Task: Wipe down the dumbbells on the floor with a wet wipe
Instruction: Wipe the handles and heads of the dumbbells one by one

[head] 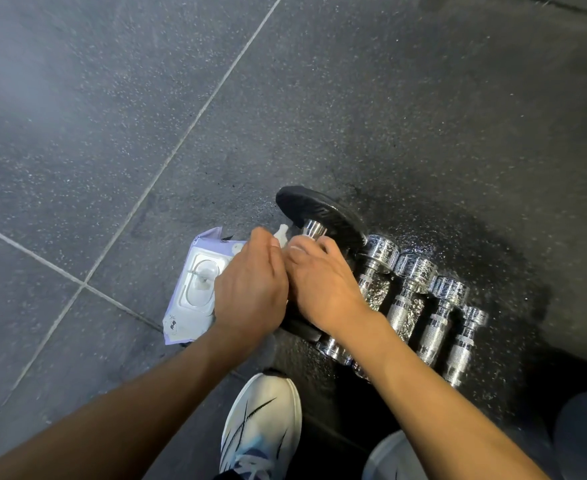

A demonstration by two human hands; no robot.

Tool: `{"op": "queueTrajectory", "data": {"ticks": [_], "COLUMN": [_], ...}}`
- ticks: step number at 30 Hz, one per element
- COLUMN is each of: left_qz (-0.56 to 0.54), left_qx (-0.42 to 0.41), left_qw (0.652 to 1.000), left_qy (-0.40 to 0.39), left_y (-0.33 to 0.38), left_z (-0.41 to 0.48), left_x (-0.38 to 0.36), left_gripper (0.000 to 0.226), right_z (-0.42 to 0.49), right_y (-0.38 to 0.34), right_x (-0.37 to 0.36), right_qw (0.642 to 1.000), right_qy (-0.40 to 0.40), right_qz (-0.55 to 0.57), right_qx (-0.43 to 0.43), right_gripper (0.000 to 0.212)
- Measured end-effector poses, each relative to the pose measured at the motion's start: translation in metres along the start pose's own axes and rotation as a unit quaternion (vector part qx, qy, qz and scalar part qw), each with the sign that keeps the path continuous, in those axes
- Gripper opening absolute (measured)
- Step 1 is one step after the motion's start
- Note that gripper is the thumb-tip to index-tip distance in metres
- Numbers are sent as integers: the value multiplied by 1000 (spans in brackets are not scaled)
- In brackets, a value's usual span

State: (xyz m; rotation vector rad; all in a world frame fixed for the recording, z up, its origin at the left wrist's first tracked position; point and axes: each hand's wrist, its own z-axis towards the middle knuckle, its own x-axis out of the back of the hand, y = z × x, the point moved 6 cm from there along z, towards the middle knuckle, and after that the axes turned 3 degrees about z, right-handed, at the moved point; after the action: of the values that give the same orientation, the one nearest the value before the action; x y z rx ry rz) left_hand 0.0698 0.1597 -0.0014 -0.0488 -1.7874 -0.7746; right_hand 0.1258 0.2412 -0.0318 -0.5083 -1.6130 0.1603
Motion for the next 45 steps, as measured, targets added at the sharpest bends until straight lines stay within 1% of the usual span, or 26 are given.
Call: {"op": "queueTrajectory", "data": {"ticks": [3,6,7,10,12,15,17,18,19,20,21,23,25,26,28,29,31,32,33,34,37,38,39,40,41,45], "left_qz": [-3,6,11,9,0,5,6,7,9,11,12,14,16,15,15,14,12,12,11,10,10,10,9,8,8,14], "left_qx": [2,-3,-3,-4,-4,-2,-4,-6,-7,-6,-6,-7,-7,-6,-4,-4,-2,-1,-1,-2,3,3,2,0,-1,1], "left_qw": [1000,1000,1000,1000,1000,1000,1000,1000,1000,1000,1000,1000,1000,1000,1000,1000,1000,1000,1000,1000,1000,1000,1000,1000,1000,1000], "left_qy": [-2,0,2,4,5,4,3,2,2,3,3,3,2,3,5,4,3,3,4,4,3,3,2,1,0,0], "left_y": [0,1,1,2,2,2,1,1,2,2,2,3,3,3,2,2,2,2,2,2,2,3,3,5,5,5], "left_z": [-1,-1,0,0,-1,-1,-1,-1,-1,-1,-1,-1,-1,-1,-1,-1,-1,-2,-2,-2,-1,-2,-2,-3,-3,-3], "left_x": [0,0,0,1,2,2,1,1,1,1,1,1,1,1,1,1,1,2,1,1,2,2,3,3,3,3], "left_gripper": [26,25,25,26,28,28,27,27,27,27,27,28,28,28,28,28,28,28,28,28,28,28,28,28,27,27], "right_z": [-9,-28,-34,-39,-39,-47,-55,-59,-62,-63,-63,-58,-47,-41,-35,-35,-37,-37,-34,-29,-12,-9,-6,-5,-3,-4], "right_y": [-5,5,12,33,36,31,30,32,33,36,38,39,38,39,42,45,48,47,45,42,44,47,48,49,47,39], "right_x": [2,1,0,-4,-11,-20,-31,-38,-44,-45,-41,-22,-6,-2,-2,-8,-27,-40,-53,-63,-70,-70,-70,-68,-68,-67], "right_qw": [999,994,991,985,978,957,929,901,864,832,817,812,824,831,834,823,777,745,707,655,473,427,393,373,366,371], "right_qy": [17,101,127,157,168,202,196,175,158,165,192,243,260,262,265,267,256,237,214,197,157,136,113,89,69,11], "right_qz": [-5,39,33,14,56,159,258,327,396,439,449,447,442,432,416,422,462,497,547,606,765,803,835,857,867,877], "right_qx": [27,14,4,-73,-111,-131,-180,-225,-268,-297,-307,-286,-242,-233,-246,-271,-342,-375,-394,-406,-409,-393,-370,-345,-330,-305], "right_gripper": [30,28,26,37,41,30,26,25,23,20,18,22,34,38,32,25,10,11,18,22,28,29,33,37,41,49]}}
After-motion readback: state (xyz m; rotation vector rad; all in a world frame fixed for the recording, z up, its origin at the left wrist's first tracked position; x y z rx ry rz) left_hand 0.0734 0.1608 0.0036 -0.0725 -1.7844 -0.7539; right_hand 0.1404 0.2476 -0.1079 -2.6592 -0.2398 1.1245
